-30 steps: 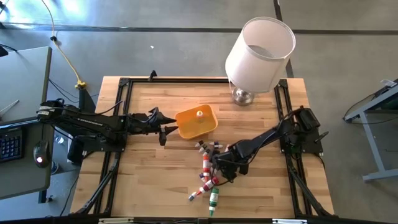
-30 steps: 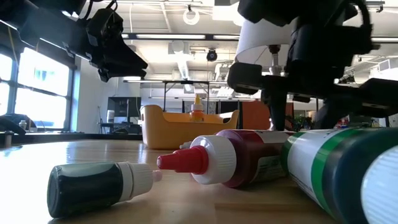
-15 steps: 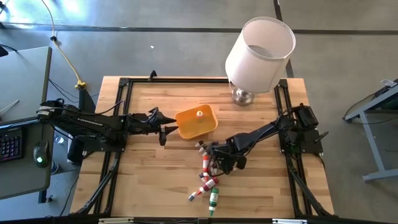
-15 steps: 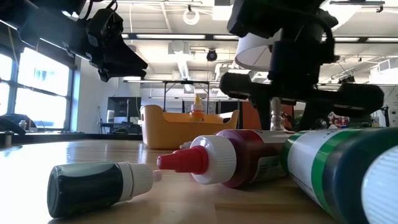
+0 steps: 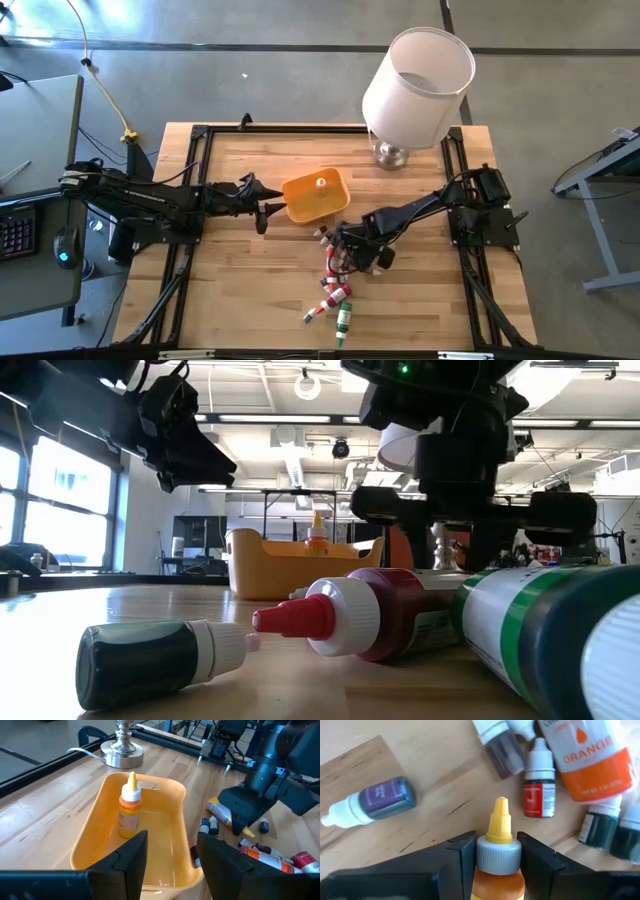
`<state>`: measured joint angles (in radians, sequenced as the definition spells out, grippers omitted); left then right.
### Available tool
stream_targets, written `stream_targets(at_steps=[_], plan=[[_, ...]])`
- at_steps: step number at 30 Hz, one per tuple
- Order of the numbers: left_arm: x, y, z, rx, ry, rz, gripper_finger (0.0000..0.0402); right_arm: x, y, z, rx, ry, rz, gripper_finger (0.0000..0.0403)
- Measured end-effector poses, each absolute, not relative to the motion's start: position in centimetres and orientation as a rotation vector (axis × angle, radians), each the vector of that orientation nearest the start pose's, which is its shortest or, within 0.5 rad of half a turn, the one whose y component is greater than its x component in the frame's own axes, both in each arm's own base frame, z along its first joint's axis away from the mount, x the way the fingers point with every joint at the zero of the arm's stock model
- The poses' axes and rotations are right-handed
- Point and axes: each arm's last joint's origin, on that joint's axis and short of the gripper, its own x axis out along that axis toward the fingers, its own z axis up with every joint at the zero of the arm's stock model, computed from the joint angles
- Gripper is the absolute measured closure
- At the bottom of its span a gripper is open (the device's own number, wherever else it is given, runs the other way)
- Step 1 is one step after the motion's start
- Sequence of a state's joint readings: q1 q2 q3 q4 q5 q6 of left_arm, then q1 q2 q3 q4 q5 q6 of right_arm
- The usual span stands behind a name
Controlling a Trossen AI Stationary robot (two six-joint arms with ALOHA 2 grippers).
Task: Pick & Place food coloring
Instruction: Put the large yellow food coloring bottle into the yellow bin
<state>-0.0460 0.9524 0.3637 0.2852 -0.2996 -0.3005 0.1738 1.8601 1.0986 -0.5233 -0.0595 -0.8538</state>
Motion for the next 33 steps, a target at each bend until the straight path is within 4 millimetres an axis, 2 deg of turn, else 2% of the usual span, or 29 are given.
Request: stream_targets(at_steps=[4,9,13,16,19,23,28,33], plan=[[19.5,0.0,20.4,-0.243,0.253,0.310,0.0232,33.6,5.9,15.1,-0.796,1.103,0.628,0.0279],[19.5,0.1,20.4,-0.251,0.244,0.349,0.0232,33.5,5.5,19.2,-0.786,0.982,0.381,0.0288],[19.5,0.1,20.5,-0.254,0.242,0.354,0.0232,33.9,4.5,23.5,-0.668,0.732,0.159,0.0288],[19.5,0.1,20.6,-0.257,0.231,0.350,0.0232,34.0,3.2,25.1,-0.515,0.472,0.088,0.0286],[19.6,0.1,20.7,-0.260,0.221,0.343,0.0232,33.6,1.5,24.5,-0.433,0.266,0.075,0.0280],[19.6,0.1,20.8,-0.264,0.208,0.336,0.0232,32.2,-1.2,22.4,-0.383,0.143,-0.037,0.0283],[19.7,0.1,21.0,-0.261,0.188,0.330,0.0232,29.9,-4.6,20.1,-0.247,0.091,-0.183,0.0283],[19.7,0.1,21.1,-0.263,0.173,0.333,0.0232,29.5,-7.3,18.7,-0.076,0.070,-0.172,0.0277]])
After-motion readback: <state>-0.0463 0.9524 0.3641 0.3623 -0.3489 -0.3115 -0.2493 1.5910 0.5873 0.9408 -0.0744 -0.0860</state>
